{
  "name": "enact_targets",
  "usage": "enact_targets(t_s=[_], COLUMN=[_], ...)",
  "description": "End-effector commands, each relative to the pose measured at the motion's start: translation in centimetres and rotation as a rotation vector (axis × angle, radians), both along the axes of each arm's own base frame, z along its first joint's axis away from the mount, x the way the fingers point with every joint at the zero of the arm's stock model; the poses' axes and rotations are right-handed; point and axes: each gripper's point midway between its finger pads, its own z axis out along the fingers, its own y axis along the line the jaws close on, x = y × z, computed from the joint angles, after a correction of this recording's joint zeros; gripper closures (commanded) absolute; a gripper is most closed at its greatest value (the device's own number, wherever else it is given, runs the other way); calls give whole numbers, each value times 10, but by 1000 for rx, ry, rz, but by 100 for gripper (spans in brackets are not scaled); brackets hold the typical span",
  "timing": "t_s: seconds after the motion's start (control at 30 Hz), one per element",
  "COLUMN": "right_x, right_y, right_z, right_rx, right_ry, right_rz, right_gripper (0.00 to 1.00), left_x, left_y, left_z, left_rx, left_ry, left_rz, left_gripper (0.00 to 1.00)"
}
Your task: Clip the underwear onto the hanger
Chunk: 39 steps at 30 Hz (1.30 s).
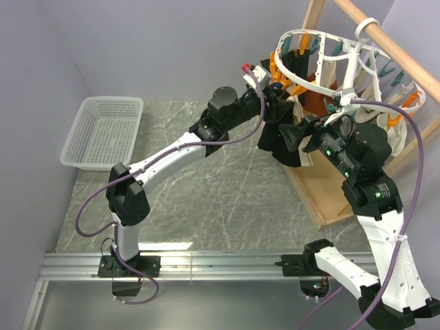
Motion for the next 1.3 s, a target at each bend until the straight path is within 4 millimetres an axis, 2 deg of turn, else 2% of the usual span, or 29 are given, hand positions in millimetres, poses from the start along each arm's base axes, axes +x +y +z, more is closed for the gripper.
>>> enact_targets(t_s=[0.0,0.2,0.47,0.6,0.77,0.8,0.83,0.93,1.03,1.17,1.27], right_x=[-17,-25,-44,-46,-46,-46,-46,-49,-48,-38,-34], right_y=[8,6,15,15,9,6,4,1,-2,-22,-40], right_z=[15,27,56,70,87,91,95,109,113,115,121], right_rx=[-1,2,53,82,125,136,151,188,185,171,158], right_ry=[-62,-99,-158,-181,-216,-228,-238,-272,-277,-286,-314], right_rz=[80,81,155,156,118,99,89,74,57,-71,-170], right_gripper=[19,19,19,20,22,22,23,25,27,30,34], left_x=[9,40,52,38,11,11,0,-13,-26,-47,-80], left_y=[18,29,34,39,60,63,71,87,95,94,77], left_z=[44,42,44,50,65,54,67,68,62,56,53], left_rx=[-91,-104,-119,-146,-186,-177,-190,-175,-147,-110,-108], left_ry=[-25,14,30,35,17,38,18,13,10,-24,-73], left_rz=[33,66,46,-23,-73,-69,-82,-80,-84,-132,-173], left_gripper=[41,41,37,33,30,30,30,29,30,32,33])
